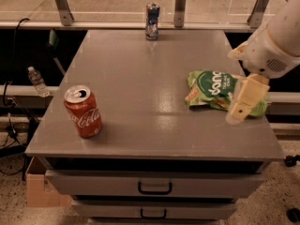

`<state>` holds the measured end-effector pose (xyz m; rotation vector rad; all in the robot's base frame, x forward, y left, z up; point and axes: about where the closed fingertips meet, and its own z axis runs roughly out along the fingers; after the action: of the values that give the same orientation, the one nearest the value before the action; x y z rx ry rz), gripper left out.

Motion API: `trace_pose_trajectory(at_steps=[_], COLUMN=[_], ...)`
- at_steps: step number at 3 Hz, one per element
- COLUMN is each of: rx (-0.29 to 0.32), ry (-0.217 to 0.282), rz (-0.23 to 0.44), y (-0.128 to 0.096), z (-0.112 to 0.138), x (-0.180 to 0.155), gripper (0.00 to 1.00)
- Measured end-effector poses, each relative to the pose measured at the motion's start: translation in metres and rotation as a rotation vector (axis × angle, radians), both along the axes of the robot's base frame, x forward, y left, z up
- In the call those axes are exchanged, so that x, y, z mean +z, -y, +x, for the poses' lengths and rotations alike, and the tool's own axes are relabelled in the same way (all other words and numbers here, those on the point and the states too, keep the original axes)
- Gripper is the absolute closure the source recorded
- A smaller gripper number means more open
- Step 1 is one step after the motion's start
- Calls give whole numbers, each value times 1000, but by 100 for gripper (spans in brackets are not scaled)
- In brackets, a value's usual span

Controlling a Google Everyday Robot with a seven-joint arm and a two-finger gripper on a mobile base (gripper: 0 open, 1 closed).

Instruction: Move green rice chip bag near redbull can

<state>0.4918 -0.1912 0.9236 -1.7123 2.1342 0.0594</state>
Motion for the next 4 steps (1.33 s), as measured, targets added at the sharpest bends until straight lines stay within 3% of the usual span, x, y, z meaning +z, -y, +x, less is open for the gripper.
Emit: trace_pose_trajectory(at_steps=[1, 2, 4], rx=[-10, -49, -104], ry=[44, 65, 57], rz=[58, 80, 103], y=[-3, 12, 43], z=[54, 93, 123], x=[-33, -57, -88], gripper=[0, 0, 41])
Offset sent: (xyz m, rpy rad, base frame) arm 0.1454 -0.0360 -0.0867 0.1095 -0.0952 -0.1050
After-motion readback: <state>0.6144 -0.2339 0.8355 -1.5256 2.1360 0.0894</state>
